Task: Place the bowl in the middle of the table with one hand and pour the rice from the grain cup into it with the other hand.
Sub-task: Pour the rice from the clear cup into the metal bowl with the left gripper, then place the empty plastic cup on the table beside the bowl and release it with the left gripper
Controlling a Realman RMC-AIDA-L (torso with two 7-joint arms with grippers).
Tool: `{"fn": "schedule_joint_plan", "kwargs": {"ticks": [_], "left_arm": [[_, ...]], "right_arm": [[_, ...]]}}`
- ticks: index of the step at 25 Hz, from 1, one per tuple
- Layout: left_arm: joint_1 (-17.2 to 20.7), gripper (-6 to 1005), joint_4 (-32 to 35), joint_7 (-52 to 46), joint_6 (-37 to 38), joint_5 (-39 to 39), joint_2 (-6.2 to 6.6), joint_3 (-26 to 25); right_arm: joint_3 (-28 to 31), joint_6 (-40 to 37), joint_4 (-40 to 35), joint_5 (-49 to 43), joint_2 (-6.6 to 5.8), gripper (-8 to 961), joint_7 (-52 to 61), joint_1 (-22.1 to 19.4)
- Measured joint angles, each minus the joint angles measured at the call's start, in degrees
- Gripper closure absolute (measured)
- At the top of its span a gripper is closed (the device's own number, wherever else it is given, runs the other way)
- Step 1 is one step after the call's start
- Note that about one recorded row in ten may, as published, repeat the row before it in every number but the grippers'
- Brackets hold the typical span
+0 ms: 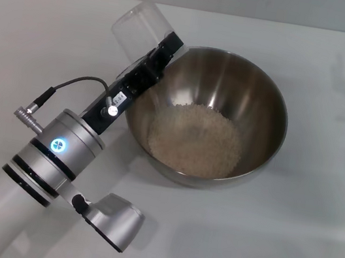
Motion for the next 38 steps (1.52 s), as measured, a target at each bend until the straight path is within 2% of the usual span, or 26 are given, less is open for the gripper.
{"fn": "schedule_joint_plan", "kwargs": {"ticks": [8, 13, 16, 20, 23, 26, 31, 38], "left_arm": [[-0.01, 983, -0.01, 1.24, 0.33, 0.0, 0.0, 0.34], [0.43, 983, -0.01, 0.3, -0.32, -0.07, -0.02, 3.26], [0.66, 984, -0.14, -0.08, 0.55, -0.31, 0.01, 0.86], [1.13, 984, -0.06, 0.04, -0.39, -0.13, -0.02, 3.97], [1.42, 984, -0.85, -0.07, -0.35, -0.35, 0.0, 2.2], [1.79, 984, -0.8, 0.17, -0.61, 0.45, -0.01, 4.28], [2.58, 984, -1.28, -0.23, -0.83, 0.17, 0.0, 3.39], [3.72, 983, -4.02, -13.65, -0.6, -0.84, 0.0, -0.7]], "right_arm": [[0.08, -0.08, -0.38, 0.01, 0.0, 423, -0.04, 0.07], [0.09, -1.56, -0.41, 0.01, 0.0, 423, -0.06, -0.29], [0.09, -2.21, -0.42, 0.01, 0.0, 423, -0.07, -0.62], [0.09, -3.18, -0.41, 0.06, 0.0, 423, 0.1, -1.12], [-0.01, -3.56, -0.46, 0.06, 0.03, 423, 0.09, -1.27], [-0.16, -3.74, -0.44, 0.06, 0.07, 423, 0.07, -1.47], [-0.32, -5.05, -0.37, 0.06, 0.09, 422, 0.33, -1.99], [-0.33, -5.26, -0.15, 0.03, 0.09, 422, 0.38, -2.48]]}}
